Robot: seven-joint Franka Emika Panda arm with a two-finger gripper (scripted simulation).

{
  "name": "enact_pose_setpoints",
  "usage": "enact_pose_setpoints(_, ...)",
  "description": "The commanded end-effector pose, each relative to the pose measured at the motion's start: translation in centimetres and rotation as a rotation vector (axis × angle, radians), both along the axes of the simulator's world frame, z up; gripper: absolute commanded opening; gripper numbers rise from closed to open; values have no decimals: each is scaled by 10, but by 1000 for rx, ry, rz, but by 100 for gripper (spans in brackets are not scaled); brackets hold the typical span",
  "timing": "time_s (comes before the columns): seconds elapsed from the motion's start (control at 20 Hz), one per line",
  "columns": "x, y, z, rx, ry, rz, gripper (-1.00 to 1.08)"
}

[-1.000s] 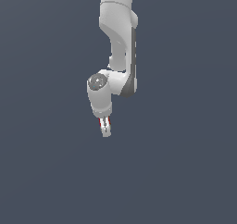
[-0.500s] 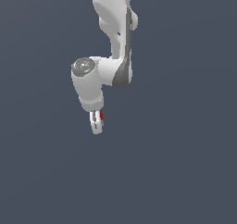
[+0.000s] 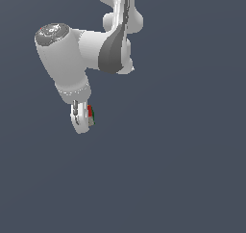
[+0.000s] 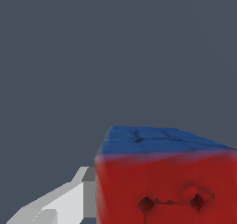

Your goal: Pick up the object and move it to a goal position.

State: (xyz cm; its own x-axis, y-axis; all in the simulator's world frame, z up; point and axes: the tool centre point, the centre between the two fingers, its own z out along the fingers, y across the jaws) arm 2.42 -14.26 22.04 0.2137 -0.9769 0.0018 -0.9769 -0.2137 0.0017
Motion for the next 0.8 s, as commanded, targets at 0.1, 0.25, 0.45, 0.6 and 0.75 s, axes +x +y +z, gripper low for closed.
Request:
enact_pose_setpoints(0.1, 12, -17, 43, 0, -1, 1, -100)
enact_pose_setpoints(0.25, 19, -26, 66, 0, -1, 1, -100)
enact_pose_setpoints(0.45, 28, -36, 92, 0, -1, 2, -100)
enact_pose_setpoints(0.6, 33, -42, 106, 1, -1, 2, -100)
enact_pose_setpoints(0.75, 37, -47, 117, 1, -1, 3, -100)
